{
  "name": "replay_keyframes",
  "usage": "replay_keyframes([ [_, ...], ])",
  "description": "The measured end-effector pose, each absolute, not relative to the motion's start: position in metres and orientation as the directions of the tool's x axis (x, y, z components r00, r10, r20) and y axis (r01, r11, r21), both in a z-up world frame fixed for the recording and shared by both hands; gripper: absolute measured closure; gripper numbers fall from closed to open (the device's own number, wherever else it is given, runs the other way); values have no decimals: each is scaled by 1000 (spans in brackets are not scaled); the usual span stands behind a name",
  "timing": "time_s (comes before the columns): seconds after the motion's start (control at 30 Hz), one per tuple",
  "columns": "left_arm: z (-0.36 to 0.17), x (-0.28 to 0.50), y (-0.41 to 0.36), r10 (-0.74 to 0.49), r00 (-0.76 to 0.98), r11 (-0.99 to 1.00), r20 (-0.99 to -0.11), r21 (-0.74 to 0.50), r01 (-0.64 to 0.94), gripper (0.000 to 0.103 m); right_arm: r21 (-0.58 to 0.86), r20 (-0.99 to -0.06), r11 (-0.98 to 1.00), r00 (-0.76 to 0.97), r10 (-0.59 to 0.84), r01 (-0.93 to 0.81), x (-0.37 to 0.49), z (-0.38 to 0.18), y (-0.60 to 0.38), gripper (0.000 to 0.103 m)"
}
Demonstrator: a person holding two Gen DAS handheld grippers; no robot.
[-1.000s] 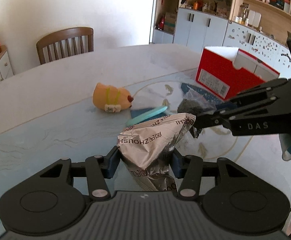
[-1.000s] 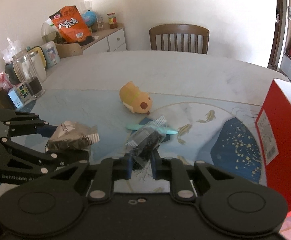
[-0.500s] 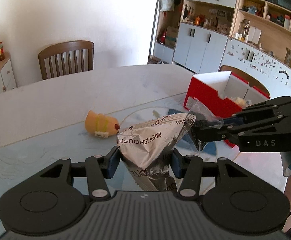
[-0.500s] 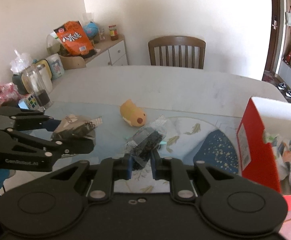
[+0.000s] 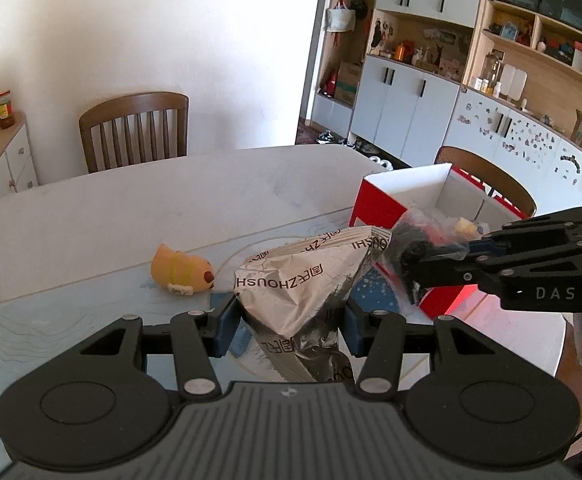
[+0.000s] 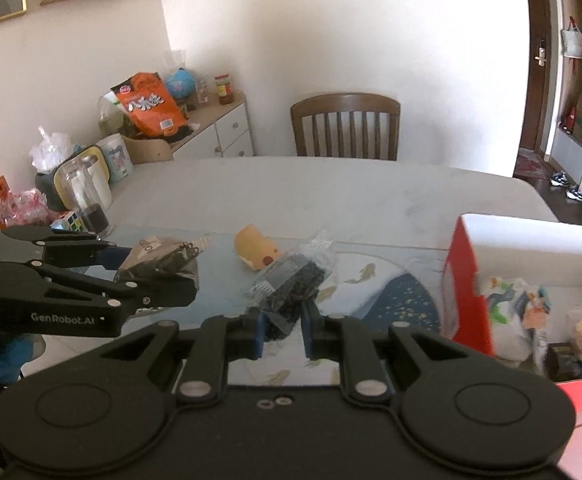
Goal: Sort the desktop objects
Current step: 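Carry the silver foil bag and black snack bag over the red shoebox with both tools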
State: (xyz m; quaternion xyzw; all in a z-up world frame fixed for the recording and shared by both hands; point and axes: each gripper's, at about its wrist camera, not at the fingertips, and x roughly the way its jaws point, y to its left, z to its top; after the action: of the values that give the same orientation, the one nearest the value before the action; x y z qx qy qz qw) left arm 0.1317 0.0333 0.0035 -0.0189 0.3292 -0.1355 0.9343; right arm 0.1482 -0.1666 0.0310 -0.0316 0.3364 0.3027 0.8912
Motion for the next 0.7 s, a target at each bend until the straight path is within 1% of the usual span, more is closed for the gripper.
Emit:
replay_keyframes([
  [0.17,13,133,19,-266,749,963,-607,-132,235,52,146,-604,827,613,509,-543,149,40,-187,86],
  [0.43,31,132,-13,-264,771,964,-580,-121,238,52,140,-577,841,647,498,-523,150,49,-224,86],
  [0.7,37,140,-50,-266,776,963,-572,-123,239,52,129,-573,852,664,481,-507,156,52,-266,86],
])
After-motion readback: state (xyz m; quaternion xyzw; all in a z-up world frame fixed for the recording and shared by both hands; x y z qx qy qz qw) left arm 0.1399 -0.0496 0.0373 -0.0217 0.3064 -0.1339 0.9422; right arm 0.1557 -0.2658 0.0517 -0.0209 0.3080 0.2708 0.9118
